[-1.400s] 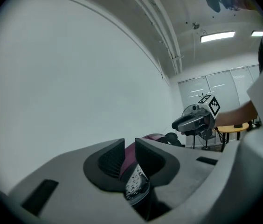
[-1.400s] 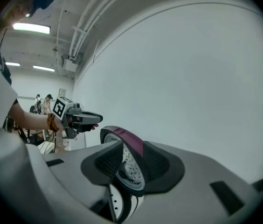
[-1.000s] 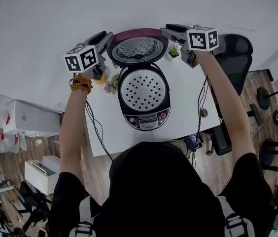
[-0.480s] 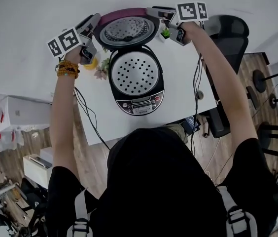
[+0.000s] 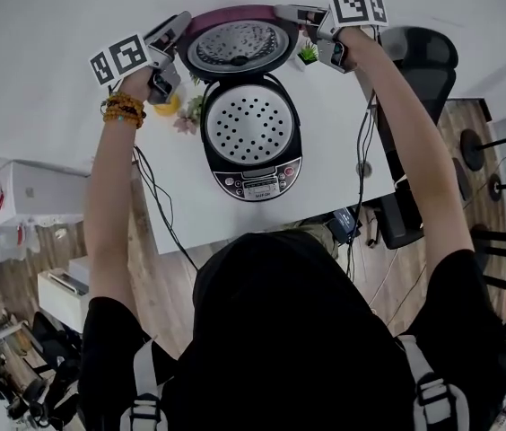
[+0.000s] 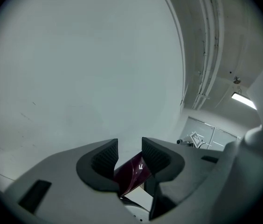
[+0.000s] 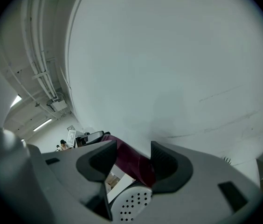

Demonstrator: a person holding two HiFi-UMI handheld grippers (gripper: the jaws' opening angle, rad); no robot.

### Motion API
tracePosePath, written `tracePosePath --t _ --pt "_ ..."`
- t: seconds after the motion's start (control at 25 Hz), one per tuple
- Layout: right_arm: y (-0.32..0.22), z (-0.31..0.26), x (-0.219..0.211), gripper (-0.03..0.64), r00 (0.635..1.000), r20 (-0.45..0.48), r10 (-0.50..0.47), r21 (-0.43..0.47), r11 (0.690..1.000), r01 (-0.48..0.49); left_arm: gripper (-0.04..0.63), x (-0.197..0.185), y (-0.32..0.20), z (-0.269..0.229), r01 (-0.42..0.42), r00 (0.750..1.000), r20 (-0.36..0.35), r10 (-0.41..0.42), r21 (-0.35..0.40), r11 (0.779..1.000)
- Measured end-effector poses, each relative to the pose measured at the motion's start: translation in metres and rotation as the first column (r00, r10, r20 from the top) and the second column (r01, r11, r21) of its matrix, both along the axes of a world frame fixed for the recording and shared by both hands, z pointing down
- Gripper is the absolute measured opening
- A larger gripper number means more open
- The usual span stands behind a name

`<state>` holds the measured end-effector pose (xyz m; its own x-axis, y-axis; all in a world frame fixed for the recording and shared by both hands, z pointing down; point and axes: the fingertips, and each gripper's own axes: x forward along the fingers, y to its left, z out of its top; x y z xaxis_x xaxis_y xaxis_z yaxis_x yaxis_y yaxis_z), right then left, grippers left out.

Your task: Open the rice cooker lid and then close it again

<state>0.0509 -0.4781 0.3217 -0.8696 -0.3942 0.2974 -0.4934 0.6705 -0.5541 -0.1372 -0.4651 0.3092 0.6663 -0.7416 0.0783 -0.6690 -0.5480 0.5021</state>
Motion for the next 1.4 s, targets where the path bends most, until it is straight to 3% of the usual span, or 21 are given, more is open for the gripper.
tracePosePath --t 0.76,1.4 --pt "0.012 0.001 0.001 0.236 0.999 0.024 0.042 -0.013 0.999 -0.042 0.143 0.002 0.015 0.0 0.021 0.999 -0.035 -0.02 0.004 1.0" --pt "0.04 0.004 0.005 0.242 0.999 0.008 0.048 -0.004 0.999 -0.048 0.143 0.007 0.046 0.003 -0.024 0.998 -0.054 0.025 0.024 0.999"
